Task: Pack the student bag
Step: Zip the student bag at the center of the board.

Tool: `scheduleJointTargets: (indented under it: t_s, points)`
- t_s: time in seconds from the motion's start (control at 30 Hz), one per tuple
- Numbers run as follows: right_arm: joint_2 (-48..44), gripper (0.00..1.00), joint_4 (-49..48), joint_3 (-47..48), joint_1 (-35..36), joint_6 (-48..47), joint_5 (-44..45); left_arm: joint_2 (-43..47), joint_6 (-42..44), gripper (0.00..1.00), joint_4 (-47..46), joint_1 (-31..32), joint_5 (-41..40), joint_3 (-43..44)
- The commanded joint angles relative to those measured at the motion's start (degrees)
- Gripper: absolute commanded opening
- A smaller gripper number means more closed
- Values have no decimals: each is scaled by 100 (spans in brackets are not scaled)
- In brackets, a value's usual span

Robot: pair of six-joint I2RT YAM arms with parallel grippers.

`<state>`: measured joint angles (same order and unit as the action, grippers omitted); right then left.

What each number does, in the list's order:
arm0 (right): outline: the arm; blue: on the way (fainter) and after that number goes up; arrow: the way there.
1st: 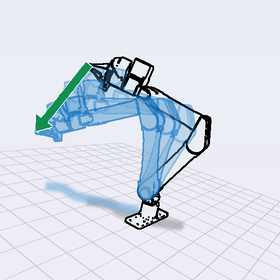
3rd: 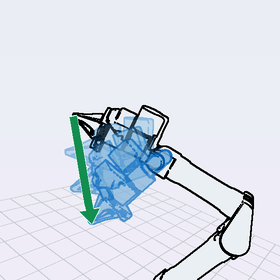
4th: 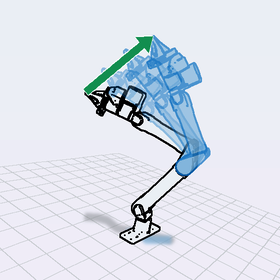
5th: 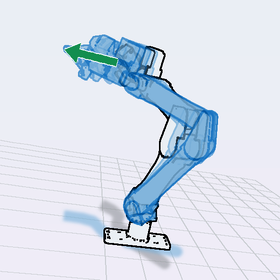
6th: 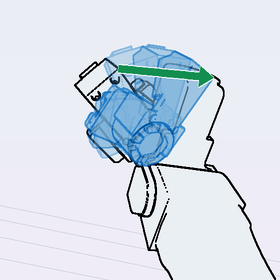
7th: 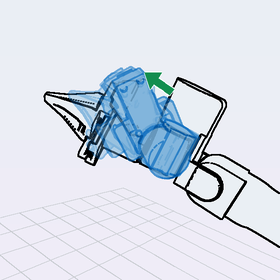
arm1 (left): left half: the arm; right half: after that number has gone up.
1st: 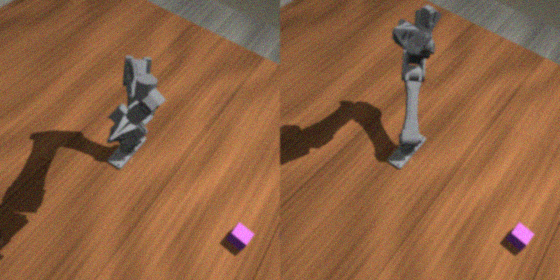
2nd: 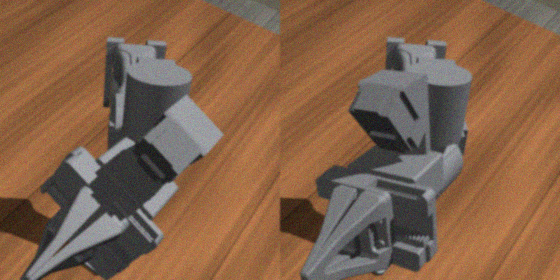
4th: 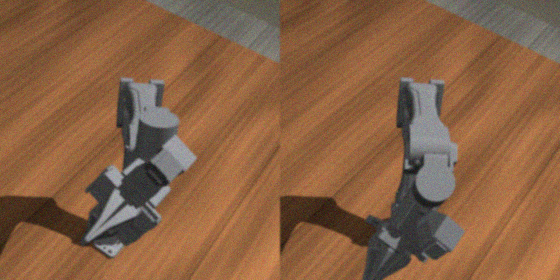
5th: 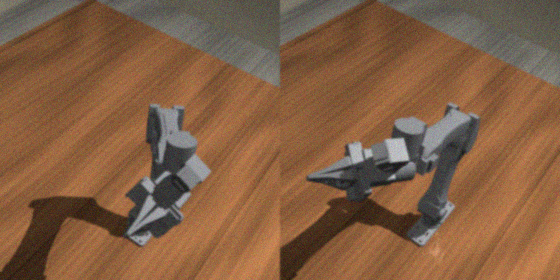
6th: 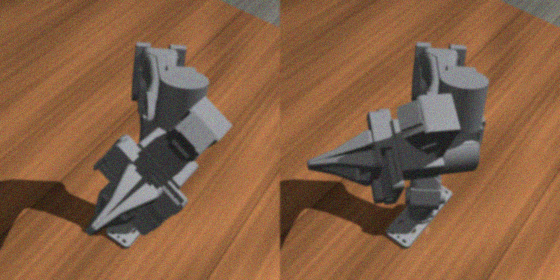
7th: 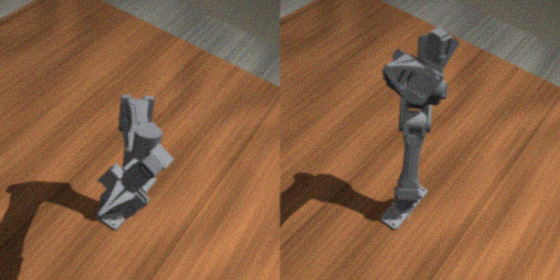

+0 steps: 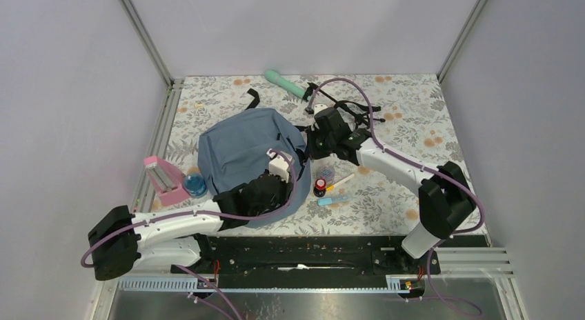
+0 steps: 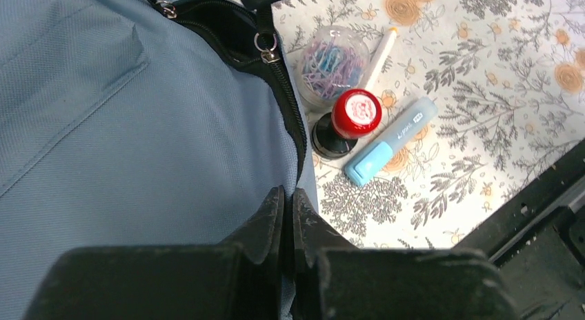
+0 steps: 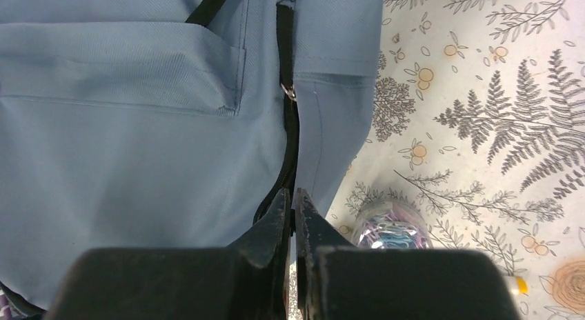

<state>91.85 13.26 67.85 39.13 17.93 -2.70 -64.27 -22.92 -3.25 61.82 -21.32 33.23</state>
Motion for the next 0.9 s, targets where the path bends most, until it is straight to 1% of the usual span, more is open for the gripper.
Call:
scheduleJointTargets:
  t_s: [0.0,0.33,0.67,0.87]
  points:
    - [245,0,-190,574,-51,-216,420,301,106,0,316,131,653,-324]
    - [780,0,95,1331,-50,-522,849,406,348,0,316,405,957,-472]
    - [1183,0,107,1800,-54,-582,879,502,322,0,445,579,985,-524]
    - [1559,0,101,2201,-48,-506,891,596,347,0,447,620,1194,-559]
